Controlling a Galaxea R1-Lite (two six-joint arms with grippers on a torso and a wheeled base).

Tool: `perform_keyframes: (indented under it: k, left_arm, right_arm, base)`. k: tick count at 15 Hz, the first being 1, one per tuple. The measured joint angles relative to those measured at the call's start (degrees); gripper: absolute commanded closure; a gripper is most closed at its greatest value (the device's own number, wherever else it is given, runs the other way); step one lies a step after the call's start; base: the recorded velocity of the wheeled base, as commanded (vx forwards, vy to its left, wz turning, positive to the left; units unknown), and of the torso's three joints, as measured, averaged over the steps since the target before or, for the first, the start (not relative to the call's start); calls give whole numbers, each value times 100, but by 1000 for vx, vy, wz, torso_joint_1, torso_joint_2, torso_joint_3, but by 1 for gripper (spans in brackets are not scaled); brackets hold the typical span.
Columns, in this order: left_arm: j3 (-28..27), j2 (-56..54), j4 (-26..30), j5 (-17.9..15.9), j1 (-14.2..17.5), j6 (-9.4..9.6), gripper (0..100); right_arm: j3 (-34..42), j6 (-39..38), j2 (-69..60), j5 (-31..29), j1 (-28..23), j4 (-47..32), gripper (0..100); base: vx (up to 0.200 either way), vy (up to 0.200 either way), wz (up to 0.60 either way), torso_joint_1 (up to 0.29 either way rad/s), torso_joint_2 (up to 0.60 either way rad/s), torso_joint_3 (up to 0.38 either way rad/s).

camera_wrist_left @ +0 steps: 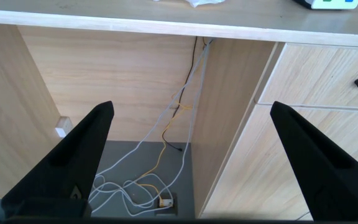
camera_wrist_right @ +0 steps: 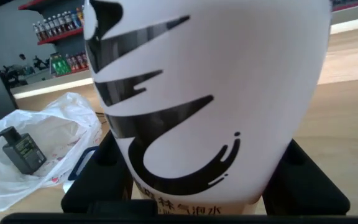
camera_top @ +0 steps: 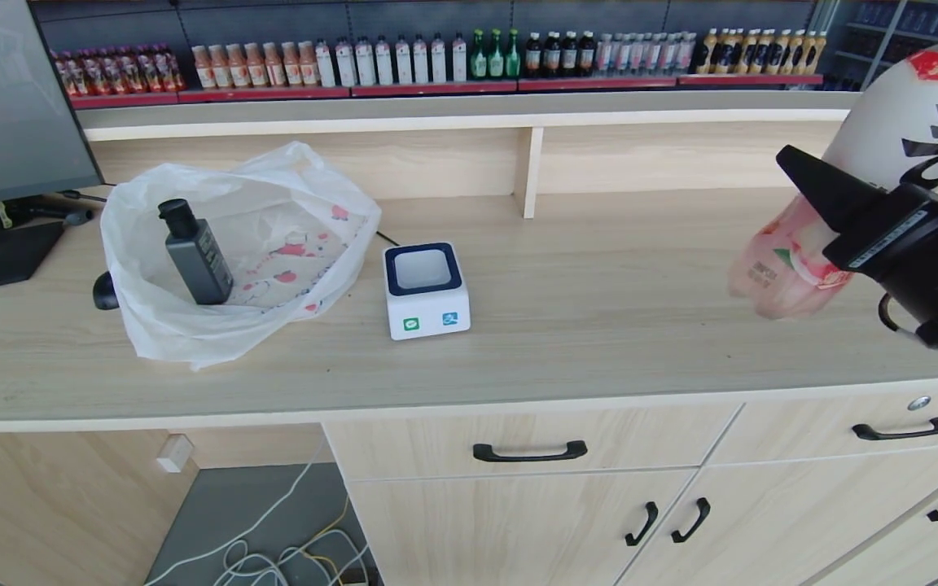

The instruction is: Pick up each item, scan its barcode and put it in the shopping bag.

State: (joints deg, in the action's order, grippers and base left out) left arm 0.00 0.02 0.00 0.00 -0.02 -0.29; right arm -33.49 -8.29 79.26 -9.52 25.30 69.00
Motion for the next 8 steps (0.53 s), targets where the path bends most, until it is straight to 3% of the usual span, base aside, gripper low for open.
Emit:
perform_keyframes:
  k: [3,6,8]
  left_arm:
    - [0,-2,0,0,2,0,0]
    - [0,0,0,0,2,0,0]
    - [0,0,0,0,-2,2,0]
  right_arm:
    - [395,408,-156,-29,741,-5,100]
    - [985,880,-283,-35,1916,-2,100]
    - [1279,1291,-269,-29,2336,-11,100]
  base:
    - [0,0,0,0,0,0]
    - [0,0,0,0,0,0]
    - [0,0,0,0,0,0]
